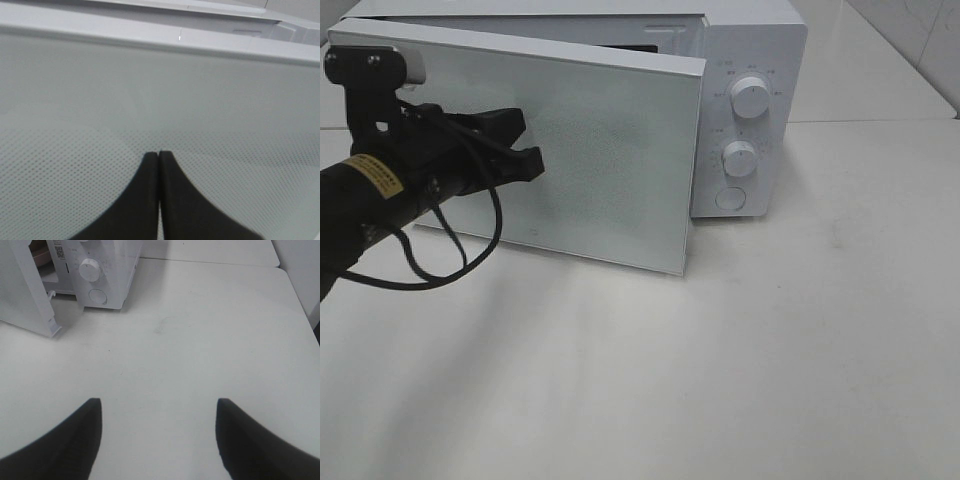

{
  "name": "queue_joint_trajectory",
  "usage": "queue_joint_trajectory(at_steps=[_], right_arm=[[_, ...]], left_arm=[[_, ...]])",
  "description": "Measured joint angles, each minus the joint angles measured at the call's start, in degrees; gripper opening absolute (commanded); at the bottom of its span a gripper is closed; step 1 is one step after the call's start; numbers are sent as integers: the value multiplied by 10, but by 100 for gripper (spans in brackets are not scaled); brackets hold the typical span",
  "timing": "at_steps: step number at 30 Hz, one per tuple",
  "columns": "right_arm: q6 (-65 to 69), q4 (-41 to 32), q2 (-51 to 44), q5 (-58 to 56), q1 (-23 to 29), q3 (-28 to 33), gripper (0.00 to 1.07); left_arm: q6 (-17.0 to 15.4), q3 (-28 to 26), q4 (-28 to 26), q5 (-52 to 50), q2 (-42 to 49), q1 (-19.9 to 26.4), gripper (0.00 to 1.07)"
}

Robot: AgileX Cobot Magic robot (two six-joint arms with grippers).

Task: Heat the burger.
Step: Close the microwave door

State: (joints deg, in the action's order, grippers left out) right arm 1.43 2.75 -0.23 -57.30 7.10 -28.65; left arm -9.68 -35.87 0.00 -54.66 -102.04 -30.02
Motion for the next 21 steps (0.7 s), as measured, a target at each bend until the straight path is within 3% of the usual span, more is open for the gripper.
queue_joint_trajectory(at_steps=[5,9,21], right_arm=[[0,0,0,0,0,0,64],[0,0,0,0,0,0,64],[0,0,0,0,0,0,64]], left_arm=[[8,-37,-28,24,-15,-19,0],[33,-81,-57,45,-31,-36,0],[40,-168,-60,95,-79,-51,0]])
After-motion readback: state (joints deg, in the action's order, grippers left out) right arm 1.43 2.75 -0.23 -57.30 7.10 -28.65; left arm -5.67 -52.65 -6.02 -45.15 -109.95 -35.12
